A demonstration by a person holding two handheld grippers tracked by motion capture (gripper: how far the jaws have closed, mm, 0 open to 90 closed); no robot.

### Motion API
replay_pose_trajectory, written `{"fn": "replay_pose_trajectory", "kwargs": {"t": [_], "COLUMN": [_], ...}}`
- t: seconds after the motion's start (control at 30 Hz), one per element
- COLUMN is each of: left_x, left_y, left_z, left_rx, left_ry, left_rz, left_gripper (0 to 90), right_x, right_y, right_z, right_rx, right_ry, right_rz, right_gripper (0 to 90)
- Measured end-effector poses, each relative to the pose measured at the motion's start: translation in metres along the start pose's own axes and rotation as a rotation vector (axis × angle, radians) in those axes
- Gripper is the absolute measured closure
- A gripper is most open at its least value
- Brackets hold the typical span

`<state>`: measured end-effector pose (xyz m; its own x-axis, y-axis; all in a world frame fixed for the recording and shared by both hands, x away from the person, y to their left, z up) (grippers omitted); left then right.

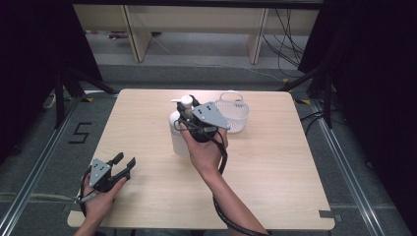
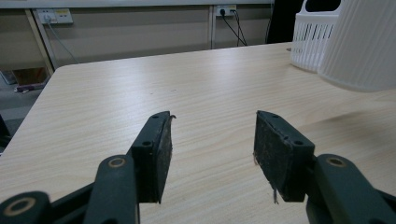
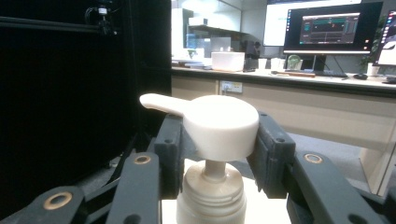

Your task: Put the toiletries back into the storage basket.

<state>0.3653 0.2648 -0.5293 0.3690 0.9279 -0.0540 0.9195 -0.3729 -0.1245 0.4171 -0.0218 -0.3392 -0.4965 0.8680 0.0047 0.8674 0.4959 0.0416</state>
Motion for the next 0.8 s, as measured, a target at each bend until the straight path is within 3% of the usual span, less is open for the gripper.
{"fn": "replay_pose_trajectory", "kwargs": {"t": [0.07,0.1,0.17,0.37,0.43,0.8], "left_x": [0.000,0.000,0.000,0.000,0.000,0.000], "left_y": [0.000,0.000,-0.001,-0.001,-0.001,-0.001], "left_z": [0.000,0.000,0.000,0.000,0.000,0.000], "left_rx": [-0.001,0.000,0.009,0.009,0.009,0.014], "left_ry": [-0.002,-0.001,0.005,0.005,0.006,0.007], "left_rz": [0.000,0.000,-0.003,-0.004,-0.004,-0.006], "left_gripper": [46.2,46.2,46.2,46.1,46.1,45.8], "right_x": [-0.002,-0.002,-0.006,-0.011,-0.015,-0.024], "right_y": [-0.002,-0.003,-0.004,-0.008,-0.009,-0.016], "right_z": [-0.001,-0.001,-0.002,-0.002,-0.002,-0.001], "right_rx": [0.002,0.009,-0.002,-0.004,-0.008,0.000], "right_ry": [0.001,0.024,-0.005,0.014,-0.009,0.016], "right_rz": [0.003,0.008,0.010,0.027,0.031,0.044], "right_gripper": [60.1,60.1,60.1,60.1,60.1,60.1]}}
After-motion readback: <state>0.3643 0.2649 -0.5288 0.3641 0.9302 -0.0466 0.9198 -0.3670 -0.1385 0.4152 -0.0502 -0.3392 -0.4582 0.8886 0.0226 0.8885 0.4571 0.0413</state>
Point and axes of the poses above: each handheld gripper's, and its own axes: y roughly forward along the jaws, z roughly out of its underside, x roughly to its left, the point moved 2 cm from there along y, roughly forward along the jaws, and after that the axes turned 4 degrees about -x, right-handed, at the moved point
